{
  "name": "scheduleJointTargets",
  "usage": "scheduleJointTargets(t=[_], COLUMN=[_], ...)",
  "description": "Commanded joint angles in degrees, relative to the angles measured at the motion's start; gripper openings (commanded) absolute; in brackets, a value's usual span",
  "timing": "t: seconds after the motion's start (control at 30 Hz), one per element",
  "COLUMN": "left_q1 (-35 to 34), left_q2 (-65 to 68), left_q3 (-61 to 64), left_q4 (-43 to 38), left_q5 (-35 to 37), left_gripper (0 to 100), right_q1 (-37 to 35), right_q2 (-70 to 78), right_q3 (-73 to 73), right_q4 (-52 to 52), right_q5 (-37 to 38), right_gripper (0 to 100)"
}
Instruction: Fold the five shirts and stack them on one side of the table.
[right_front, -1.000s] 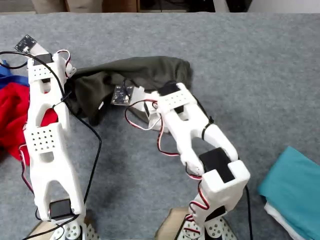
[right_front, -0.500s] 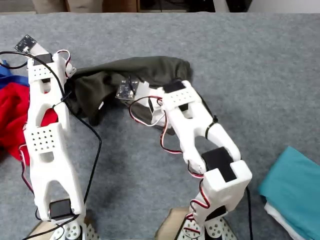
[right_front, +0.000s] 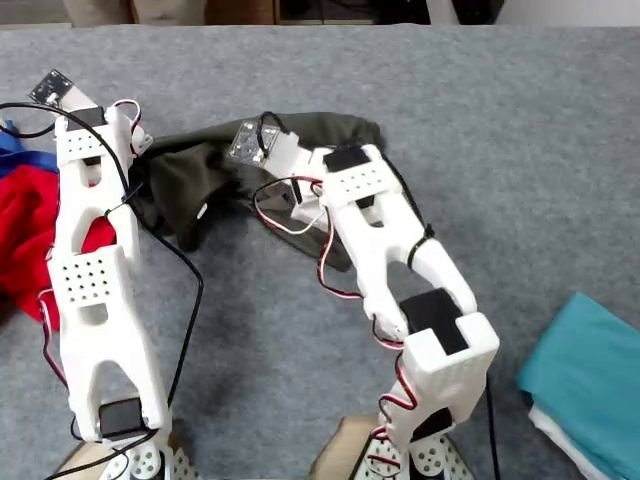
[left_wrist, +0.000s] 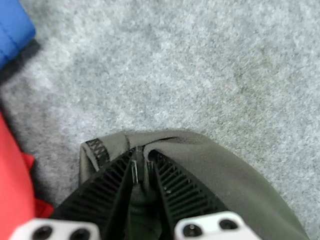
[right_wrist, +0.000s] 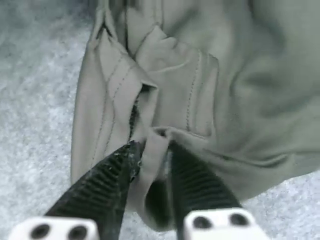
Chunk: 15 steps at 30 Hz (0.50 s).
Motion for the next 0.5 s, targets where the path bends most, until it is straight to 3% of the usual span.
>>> scheduleJointTargets(t=[0.0,0.13,0.47], left_q1=[0.4,0.4,0.4], left_q2=[-1.1,-1.1,-1.1], left_q3=[-2.5,-2.5,-2.5], left_q4=[0.4,0.4,0.4], left_q5=[-0.6,-0.6,-0.6], left_gripper=[2,2,2], right_q1=[3.4,5.0,3.7], right_q2=[-0.7,-1.1,-0.5], right_q3=[-6.5,-10.2,-8.2], right_q4=[2.5,6.3,4.6], right_q5=[-2.0,-2.2,-2.2], right_gripper=[3.7,3.9,11.8])
